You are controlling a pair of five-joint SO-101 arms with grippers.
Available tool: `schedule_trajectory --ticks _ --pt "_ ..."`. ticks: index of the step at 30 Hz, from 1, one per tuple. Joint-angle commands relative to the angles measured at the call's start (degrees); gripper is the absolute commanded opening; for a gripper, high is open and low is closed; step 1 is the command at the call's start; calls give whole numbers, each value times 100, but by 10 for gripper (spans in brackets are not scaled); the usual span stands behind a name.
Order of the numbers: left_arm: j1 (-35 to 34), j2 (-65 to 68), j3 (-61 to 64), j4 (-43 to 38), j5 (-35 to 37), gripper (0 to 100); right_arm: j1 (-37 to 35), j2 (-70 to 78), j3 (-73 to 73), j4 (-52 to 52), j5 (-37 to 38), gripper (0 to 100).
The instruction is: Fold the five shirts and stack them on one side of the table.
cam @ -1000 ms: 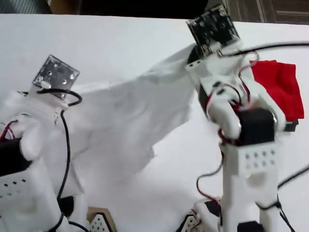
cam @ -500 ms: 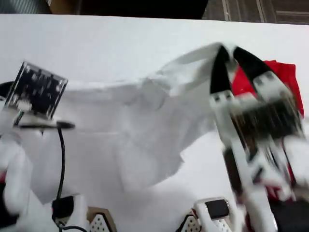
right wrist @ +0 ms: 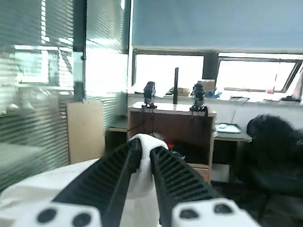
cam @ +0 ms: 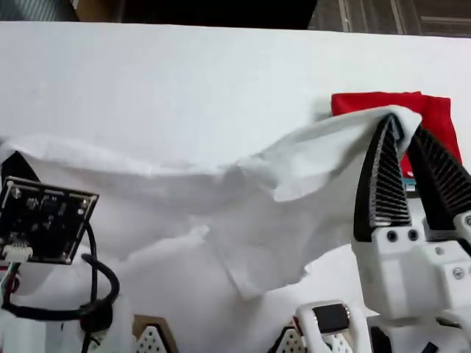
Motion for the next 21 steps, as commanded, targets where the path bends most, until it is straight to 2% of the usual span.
schedule_trajectory --ticks 1,10,21 --pt "-62 18 -154 -35 44 24 57 303 -149 -215 -290 22" --pt "-70 18 -171 -343 378 24 66 444 -448 -620 -246 22" --pt "-70 18 -1578 -211 527 24 66 -171 -1152 -523 -211 22"
